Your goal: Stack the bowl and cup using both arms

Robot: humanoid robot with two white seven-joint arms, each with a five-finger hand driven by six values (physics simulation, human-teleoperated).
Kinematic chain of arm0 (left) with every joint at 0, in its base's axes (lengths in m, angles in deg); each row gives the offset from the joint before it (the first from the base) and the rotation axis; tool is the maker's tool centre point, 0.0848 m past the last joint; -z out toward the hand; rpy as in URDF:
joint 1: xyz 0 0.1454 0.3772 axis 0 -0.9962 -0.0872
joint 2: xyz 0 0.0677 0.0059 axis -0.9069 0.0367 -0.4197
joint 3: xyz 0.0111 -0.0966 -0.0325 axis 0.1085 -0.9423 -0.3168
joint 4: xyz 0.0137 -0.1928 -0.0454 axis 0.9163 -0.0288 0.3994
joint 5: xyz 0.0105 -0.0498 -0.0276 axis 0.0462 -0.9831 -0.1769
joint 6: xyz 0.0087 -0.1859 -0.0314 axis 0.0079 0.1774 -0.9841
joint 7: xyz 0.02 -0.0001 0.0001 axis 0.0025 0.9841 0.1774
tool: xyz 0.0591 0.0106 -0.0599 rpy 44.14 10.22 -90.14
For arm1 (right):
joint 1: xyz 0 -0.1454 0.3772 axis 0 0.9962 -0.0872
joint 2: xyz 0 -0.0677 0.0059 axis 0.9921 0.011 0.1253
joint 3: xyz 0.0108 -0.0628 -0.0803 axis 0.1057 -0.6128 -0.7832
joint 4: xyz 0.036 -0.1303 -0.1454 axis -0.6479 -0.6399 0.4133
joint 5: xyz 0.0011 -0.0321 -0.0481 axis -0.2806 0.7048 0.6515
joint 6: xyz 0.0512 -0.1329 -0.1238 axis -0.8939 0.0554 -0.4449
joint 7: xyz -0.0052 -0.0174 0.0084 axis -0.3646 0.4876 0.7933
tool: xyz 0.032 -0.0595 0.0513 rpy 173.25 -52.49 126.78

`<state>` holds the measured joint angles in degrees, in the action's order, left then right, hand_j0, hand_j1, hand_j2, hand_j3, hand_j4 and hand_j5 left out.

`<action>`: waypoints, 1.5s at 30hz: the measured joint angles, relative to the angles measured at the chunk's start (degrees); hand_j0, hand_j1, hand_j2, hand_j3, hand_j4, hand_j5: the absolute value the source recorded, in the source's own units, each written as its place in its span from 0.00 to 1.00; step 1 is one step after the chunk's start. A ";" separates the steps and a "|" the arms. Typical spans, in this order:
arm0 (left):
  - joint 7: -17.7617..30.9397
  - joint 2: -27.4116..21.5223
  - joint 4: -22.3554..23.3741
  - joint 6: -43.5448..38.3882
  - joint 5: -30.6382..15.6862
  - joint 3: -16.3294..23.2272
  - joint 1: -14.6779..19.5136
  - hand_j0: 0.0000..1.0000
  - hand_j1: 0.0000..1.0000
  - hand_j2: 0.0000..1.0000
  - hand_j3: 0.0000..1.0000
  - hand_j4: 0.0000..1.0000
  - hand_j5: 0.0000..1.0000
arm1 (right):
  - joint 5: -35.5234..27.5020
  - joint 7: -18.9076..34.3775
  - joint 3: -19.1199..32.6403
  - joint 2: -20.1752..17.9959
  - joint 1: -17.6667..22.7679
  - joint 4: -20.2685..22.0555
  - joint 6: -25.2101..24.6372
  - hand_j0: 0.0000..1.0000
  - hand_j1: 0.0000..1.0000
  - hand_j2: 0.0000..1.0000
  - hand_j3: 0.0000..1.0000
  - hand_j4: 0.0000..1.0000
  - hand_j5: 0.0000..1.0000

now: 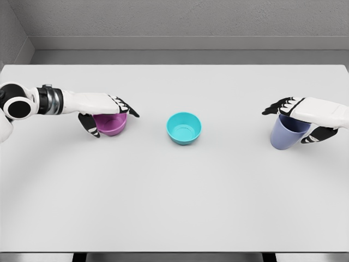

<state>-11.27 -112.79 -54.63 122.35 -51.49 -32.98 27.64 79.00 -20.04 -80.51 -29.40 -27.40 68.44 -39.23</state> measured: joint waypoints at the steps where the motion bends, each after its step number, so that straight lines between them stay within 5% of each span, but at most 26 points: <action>1: 0.00 0.01 0.00 0.00 -0.01 -0.08 0.00 0.99 0.99 0.99 0.99 0.99 0.99 | 0.00 0.00 -0.01 0.02 0.00 0.00 0.00 1.00 1.00 1.00 1.00 1.00 1.00; 45: 0.01 -0.31 -1.99 0.03 -0.60 -2.93 -0.09 0.80 0.80 0.80 0.80 0.80 0.80 | 0.30 0.04 -1.08 1.30 -0.09 -1.92 0.00 1.00 1.00 1.00 1.00 1.00 1.00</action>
<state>-11.25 -113.09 -56.62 122.38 -52.09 -35.91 27.55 79.30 -20.00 -81.59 -28.10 -27.49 66.52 -39.23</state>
